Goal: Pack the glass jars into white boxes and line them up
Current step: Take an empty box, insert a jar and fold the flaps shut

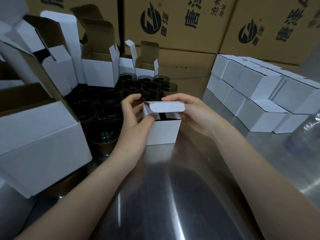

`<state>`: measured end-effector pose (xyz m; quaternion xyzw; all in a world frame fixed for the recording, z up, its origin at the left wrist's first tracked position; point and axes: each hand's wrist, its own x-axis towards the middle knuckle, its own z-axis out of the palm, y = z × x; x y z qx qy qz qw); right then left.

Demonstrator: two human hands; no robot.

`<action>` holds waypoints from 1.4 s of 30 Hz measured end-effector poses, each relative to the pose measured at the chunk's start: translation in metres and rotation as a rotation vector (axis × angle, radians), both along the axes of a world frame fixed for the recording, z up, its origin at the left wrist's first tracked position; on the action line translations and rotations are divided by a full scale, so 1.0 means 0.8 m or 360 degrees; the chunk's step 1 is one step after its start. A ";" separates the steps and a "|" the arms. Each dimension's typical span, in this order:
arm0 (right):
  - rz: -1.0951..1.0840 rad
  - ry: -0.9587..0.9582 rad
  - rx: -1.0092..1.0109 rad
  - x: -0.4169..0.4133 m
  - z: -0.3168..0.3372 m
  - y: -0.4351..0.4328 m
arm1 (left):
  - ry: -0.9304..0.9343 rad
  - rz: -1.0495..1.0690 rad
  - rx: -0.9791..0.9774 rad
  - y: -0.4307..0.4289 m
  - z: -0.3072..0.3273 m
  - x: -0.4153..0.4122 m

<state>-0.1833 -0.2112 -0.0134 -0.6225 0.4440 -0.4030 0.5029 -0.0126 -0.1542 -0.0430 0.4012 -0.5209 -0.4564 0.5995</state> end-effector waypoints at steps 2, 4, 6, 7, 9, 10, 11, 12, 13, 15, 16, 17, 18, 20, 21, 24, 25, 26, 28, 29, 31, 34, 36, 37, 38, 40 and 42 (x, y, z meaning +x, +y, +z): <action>-0.0002 0.0034 -0.0001 0.000 0.002 0.001 | -0.0013 -0.0038 -0.0039 0.000 0.000 0.000; 0.0006 0.0059 -0.0002 -0.001 0.005 0.001 | -0.0042 -0.0056 -0.0068 0.001 0.000 0.000; 0.0012 0.0103 0.0000 -0.003 0.006 0.001 | -0.0082 -0.0058 -0.0058 0.001 -0.001 0.000; 0.0018 0.0117 0.0005 -0.003 0.007 0.002 | -0.0099 -0.0056 -0.0047 0.001 -0.001 0.000; 0.0045 0.0116 0.0016 -0.005 0.009 0.003 | -0.0114 -0.0052 -0.0043 0.001 -0.002 0.000; 0.0060 0.0110 0.0027 -0.005 0.010 0.004 | -0.0111 -0.0051 -0.0045 0.001 -0.002 0.001; 0.0068 0.0105 0.0049 -0.006 0.011 0.005 | -0.0116 -0.0047 -0.0048 0.001 -0.003 0.001; 0.0073 0.0094 0.0080 -0.006 0.012 0.005 | -0.0128 -0.0043 -0.0055 0.001 -0.005 0.001; 0.0076 0.0075 0.0116 -0.007 0.012 0.005 | -0.0135 -0.0047 -0.0059 0.001 -0.006 0.002; 0.0087 0.0035 0.0165 -0.008 0.012 0.004 | -0.0102 -0.0090 -0.0040 0.002 -0.007 0.002; 0.0084 0.0033 0.0181 -0.008 0.012 0.004 | -0.0075 -0.0124 -0.0024 0.003 -0.007 0.003; 0.0085 0.0037 0.0192 -0.008 0.012 0.005 | -0.0063 -0.0155 -0.0011 0.004 -0.007 0.003; 0.0093 0.0040 0.0192 -0.009 0.012 0.005 | -0.0082 -0.0179 0.0001 0.005 -0.007 0.004; 0.0142 0.0054 0.0148 -0.013 0.010 0.005 | -0.0174 -0.0212 0.0029 0.009 -0.007 0.004; 0.0167 0.0065 0.0126 -0.014 0.009 0.005 | -0.0200 -0.0221 0.0039 0.011 -0.006 0.003; 0.0207 0.0088 0.0119 -0.017 0.009 0.006 | -0.0180 -0.0219 0.0054 0.012 -0.006 0.003; 0.0218 0.0093 0.0120 -0.018 0.009 0.006 | -0.0179 -0.0201 0.0049 0.012 -0.006 0.003; 0.0229 0.0101 0.0123 -0.018 0.010 0.006 | -0.0188 -0.0179 0.0041 0.012 -0.006 0.003; 0.0250 0.0121 0.0132 -0.018 0.011 0.007 | -0.0212 -0.0146 0.0024 0.011 -0.007 0.003; 0.0261 0.0141 0.0132 -0.018 0.012 0.007 | -0.0225 -0.0140 0.0020 0.010 -0.007 0.003; 0.0277 0.0217 0.0115 -0.017 0.014 0.008 | -0.0261 -0.0129 0.0013 0.009 -0.008 0.003; 0.0257 0.0303 0.0018 -0.016 0.016 0.009 | -0.0303 -0.0102 -0.0005 0.007 -0.009 0.003; 0.0259 0.0328 -0.0060 -0.015 0.016 0.010 | -0.0328 -0.0086 -0.0015 0.006 -0.011 0.002; 0.0271 0.0357 -0.0086 -0.015 0.015 0.010 | -0.0333 -0.0083 -0.0016 0.006 -0.011 0.002; 0.0284 0.0387 -0.0097 -0.015 0.015 0.011 | -0.0332 -0.0082 -0.0018 0.005 -0.012 0.002; 0.0321 0.0393 -0.0069 -0.017 0.015 0.012 | -0.0318 -0.0075 -0.0023 0.005 -0.013 0.003; 0.0383 0.0372 -0.0023 -0.020 0.015 0.013 | -0.0307 -0.0061 -0.0022 0.004 -0.014 0.003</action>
